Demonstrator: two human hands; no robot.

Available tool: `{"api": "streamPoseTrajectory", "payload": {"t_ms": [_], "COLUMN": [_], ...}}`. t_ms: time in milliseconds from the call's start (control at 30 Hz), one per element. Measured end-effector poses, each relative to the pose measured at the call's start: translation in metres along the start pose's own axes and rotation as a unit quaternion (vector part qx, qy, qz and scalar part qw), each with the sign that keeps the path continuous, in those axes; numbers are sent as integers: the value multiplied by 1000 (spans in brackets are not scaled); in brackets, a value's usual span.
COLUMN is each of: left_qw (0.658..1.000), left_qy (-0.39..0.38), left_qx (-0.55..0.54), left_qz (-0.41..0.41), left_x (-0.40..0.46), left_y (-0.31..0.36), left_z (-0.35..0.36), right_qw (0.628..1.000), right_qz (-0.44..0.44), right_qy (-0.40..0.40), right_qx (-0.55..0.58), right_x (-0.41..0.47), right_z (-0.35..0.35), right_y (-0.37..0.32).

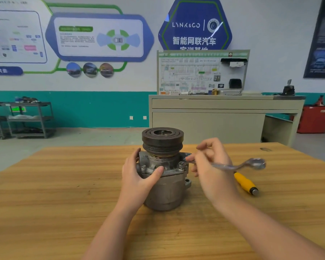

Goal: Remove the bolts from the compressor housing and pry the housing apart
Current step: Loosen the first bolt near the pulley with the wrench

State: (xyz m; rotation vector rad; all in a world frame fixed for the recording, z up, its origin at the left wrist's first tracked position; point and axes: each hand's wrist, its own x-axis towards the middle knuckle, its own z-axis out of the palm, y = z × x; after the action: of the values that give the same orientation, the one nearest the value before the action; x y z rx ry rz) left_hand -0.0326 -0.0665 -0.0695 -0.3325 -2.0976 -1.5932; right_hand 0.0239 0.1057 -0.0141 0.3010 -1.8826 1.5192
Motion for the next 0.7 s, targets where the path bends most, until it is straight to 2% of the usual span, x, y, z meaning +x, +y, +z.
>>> {"api": "streamPoseTrajectory", "payload": {"t_ms": [67, 133, 233, 300, 400, 533, 600, 700], "left_qw": [1000, 1000, 999, 998, 996, 995, 996, 996], "left_qy": [4, 10, -1, -19, -42, -50, -52, -52], "left_qx": [0, -9, -38, -53, -68, -69, -65, -65], "left_qz": [-2, -8, -22, -32, -45, -48, -44, -39], "left_x": [0, 1, 3, 4, 6, 5, 5, 5], "left_y": [0, 0, 1, 1, 0, 0, 0, -1], "left_z": [0, 1, -1, -3, -5, -5, -5, -5], "right_qw": [992, 989, 994, 984, 954, 885, 860, 846], "right_qz": [-78, -91, 10, 76, 179, 316, 343, 347], "right_qy": [-4, 26, 101, 115, 76, 6, -3, 0], "right_qx": [-97, -113, 31, 115, 228, 341, 376, 404], "right_x": [-9, -13, -11, -1, 25, 47, 50, 52], "right_z": [6, 11, 11, 6, -3, -10, -8, -4], "right_y": [-3, -1, 2, 6, 12, 30, 41, 42]}}
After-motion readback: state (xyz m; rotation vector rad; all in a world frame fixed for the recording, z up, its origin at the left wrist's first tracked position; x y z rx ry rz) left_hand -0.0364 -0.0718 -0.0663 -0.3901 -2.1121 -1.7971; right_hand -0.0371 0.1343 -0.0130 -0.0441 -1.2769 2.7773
